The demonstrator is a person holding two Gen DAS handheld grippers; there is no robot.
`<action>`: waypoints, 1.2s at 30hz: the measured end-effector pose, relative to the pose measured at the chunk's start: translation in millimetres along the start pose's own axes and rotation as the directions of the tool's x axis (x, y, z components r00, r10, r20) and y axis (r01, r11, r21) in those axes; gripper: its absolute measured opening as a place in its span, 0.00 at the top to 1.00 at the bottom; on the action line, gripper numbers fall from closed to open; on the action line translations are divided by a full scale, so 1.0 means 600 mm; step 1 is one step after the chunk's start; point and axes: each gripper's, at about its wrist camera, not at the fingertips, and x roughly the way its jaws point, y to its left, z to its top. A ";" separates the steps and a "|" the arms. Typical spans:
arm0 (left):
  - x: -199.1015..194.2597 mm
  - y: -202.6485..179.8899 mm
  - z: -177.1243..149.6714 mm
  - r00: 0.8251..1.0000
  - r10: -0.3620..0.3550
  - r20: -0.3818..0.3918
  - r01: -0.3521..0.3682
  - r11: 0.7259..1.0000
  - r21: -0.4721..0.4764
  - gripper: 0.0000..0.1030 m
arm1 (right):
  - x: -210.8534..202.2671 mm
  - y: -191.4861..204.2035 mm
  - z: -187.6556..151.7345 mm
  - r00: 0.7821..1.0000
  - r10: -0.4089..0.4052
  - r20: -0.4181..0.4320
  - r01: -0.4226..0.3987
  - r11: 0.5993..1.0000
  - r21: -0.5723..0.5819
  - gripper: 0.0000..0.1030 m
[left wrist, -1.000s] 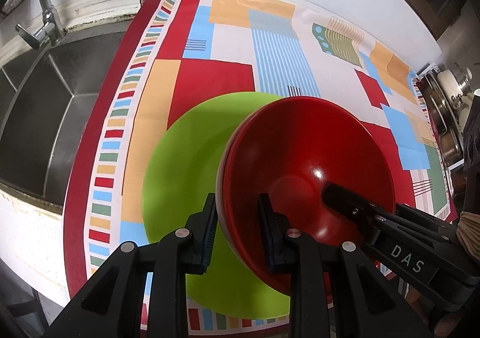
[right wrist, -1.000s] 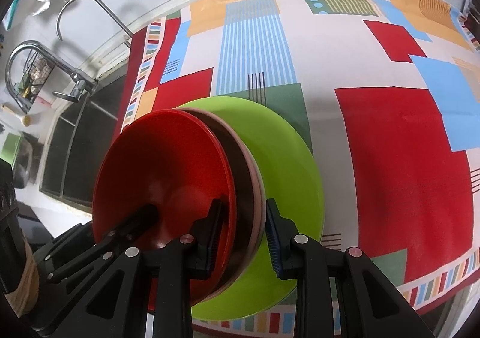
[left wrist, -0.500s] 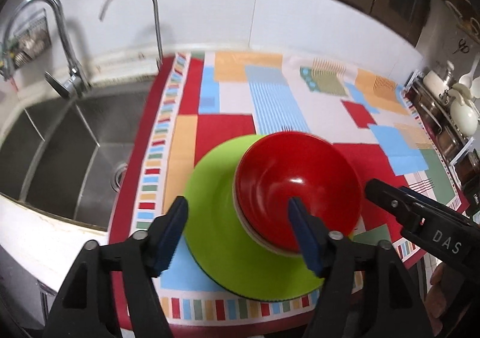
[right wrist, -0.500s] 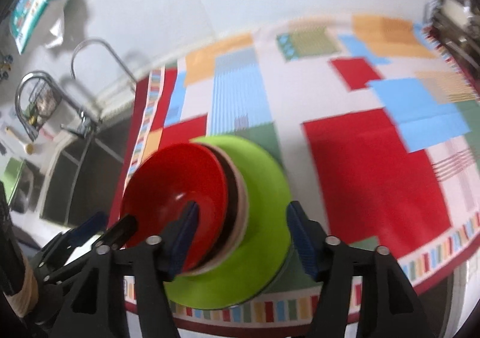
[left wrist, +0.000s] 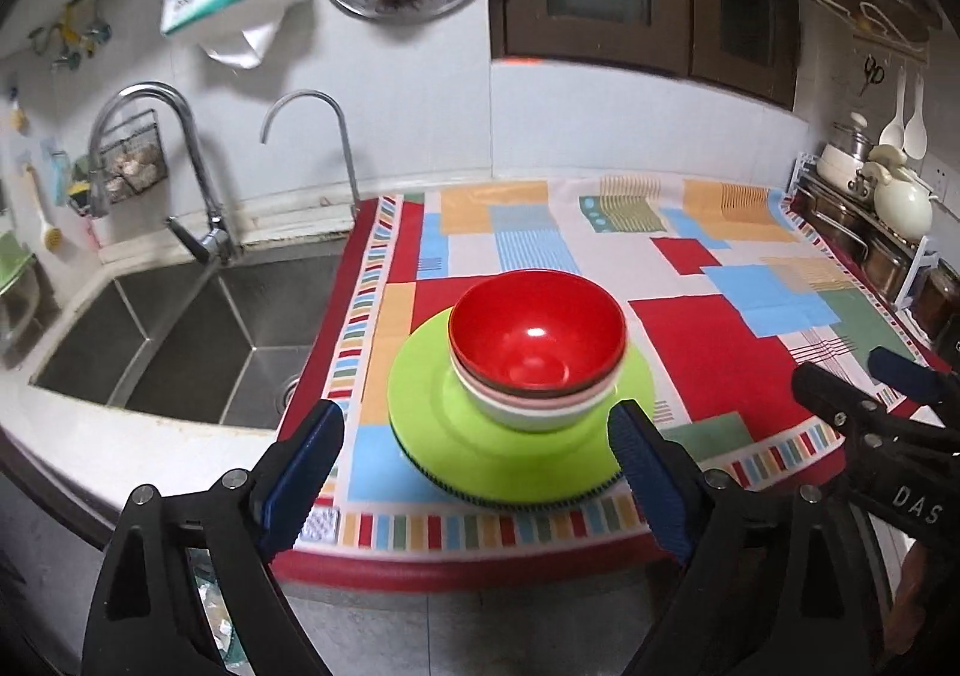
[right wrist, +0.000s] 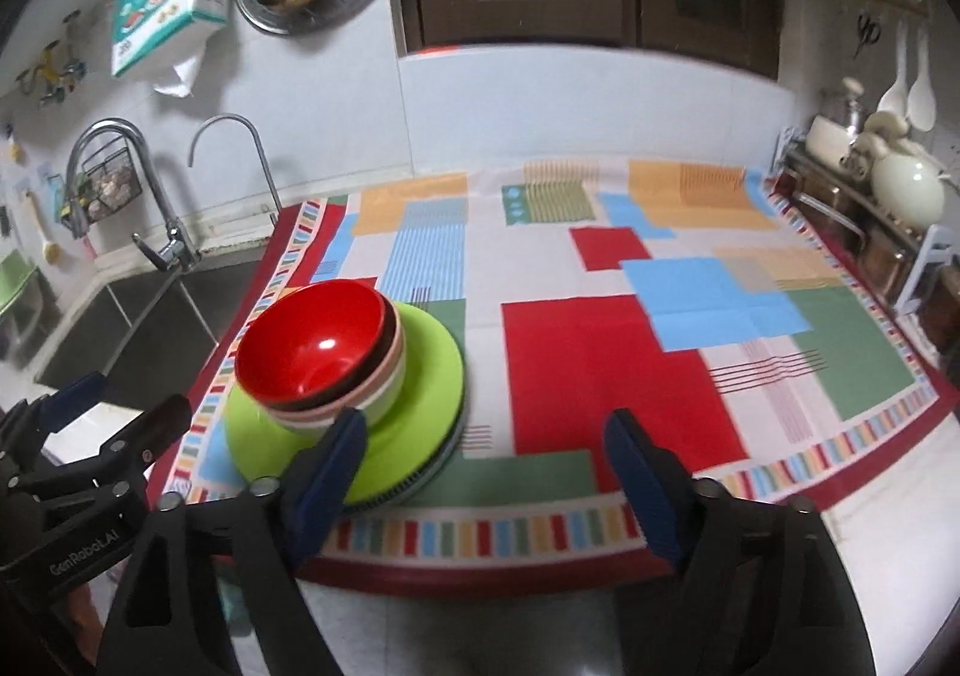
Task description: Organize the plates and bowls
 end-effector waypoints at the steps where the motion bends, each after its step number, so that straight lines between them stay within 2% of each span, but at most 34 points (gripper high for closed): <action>1: -0.011 -0.003 -0.007 1.000 0.001 0.006 -0.001 1.000 -0.006 0.09 | -0.013 -0.005 -0.006 1.000 -0.004 0.012 0.004 1.000 -0.004 0.18; 7: -0.079 -0.026 -0.049 0.998 0.033 0.062 -0.031 0.999 -0.020 0.04 | -0.084 -0.023 -0.047 0.997 -0.021 0.073 0.026 0.998 -0.064 0.18; 11: -0.131 -0.045 -0.073 0.990 0.063 0.126 -0.060 0.998 -0.020 0.01 | -0.126 -0.040 -0.073 0.996 0.009 0.089 -0.003 0.998 -0.070 0.18; 18: -0.185 -0.072 -0.094 0.975 0.112 0.192 -0.109 0.994 -0.026 0.00 | -0.174 -0.065 -0.104 0.994 0.022 0.108 -0.015 0.997 -0.069 0.18; 36: -0.230 -0.091 -0.116 0.971 0.114 0.212 -0.112 0.993 -0.024 0.00 | -0.221 -0.093 -0.133 0.988 0.031 0.150 -0.021 0.998 -0.067 0.18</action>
